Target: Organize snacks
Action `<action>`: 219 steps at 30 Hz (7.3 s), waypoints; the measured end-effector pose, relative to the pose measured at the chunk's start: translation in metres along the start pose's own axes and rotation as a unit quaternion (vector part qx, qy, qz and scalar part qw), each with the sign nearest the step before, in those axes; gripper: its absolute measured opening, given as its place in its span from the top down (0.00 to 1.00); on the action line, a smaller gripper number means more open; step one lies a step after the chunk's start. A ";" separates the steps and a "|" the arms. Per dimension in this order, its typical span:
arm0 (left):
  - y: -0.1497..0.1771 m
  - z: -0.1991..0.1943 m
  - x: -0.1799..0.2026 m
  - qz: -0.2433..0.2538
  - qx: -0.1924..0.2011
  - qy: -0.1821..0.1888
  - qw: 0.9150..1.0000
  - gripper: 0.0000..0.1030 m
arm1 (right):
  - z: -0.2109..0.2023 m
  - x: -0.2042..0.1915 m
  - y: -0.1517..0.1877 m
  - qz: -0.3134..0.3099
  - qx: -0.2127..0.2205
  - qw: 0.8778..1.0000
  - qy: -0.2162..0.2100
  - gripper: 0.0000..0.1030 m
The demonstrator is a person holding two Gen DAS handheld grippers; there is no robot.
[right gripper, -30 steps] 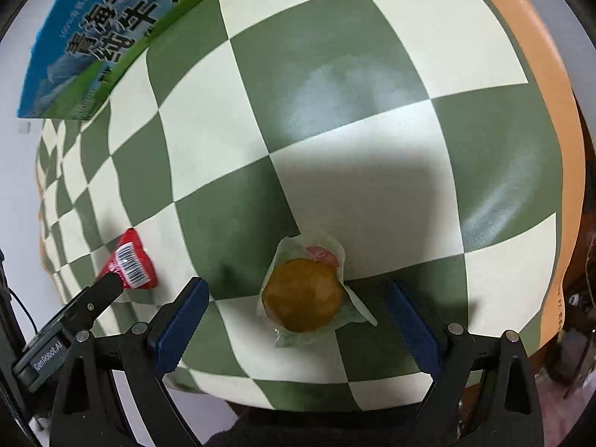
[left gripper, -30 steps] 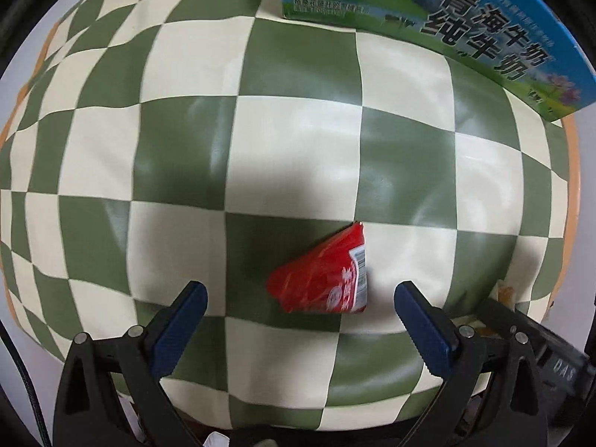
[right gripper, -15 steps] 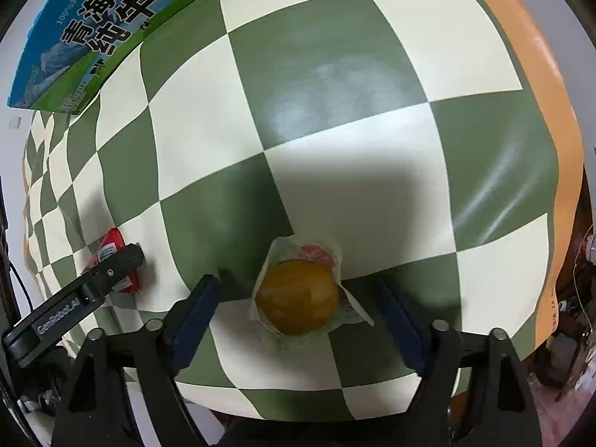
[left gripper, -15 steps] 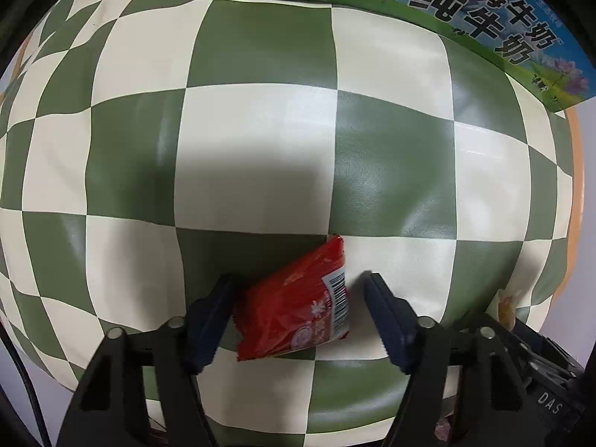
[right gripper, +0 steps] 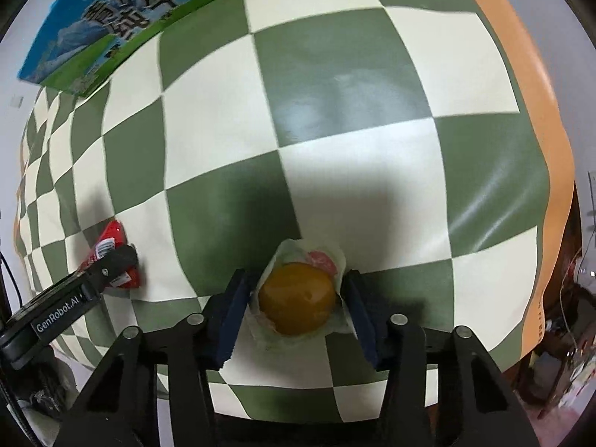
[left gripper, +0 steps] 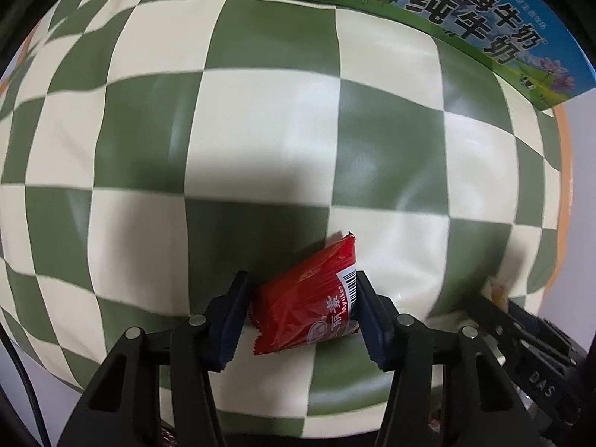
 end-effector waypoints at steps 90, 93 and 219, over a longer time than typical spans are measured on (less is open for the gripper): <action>-0.319 -0.121 0.128 0.049 0.043 0.024 0.998 0.08 | -0.144 -0.014 -0.339 -0.125 0.047 0.991 0.028 0.08; -0.305 -0.136 0.129 0.055 0.074 0.015 0.996 0.08 | -0.157 -0.009 -0.327 -0.119 0.076 0.990 0.032 0.08; -0.155 -0.287 0.095 0.059 0.300 -0.059 0.950 0.00 | -0.320 0.004 -0.161 -0.101 0.312 0.942 0.071 0.01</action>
Point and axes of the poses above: each gripper's, at about its wrist camera, not at the fingertips, and z roughly the way its jaws point, x to its right, y to its underside, the point moved 10 cm from there along z, roughly the way its jaws point, and after that the axes turned 1 degree about -z, right-handed, at the moved point
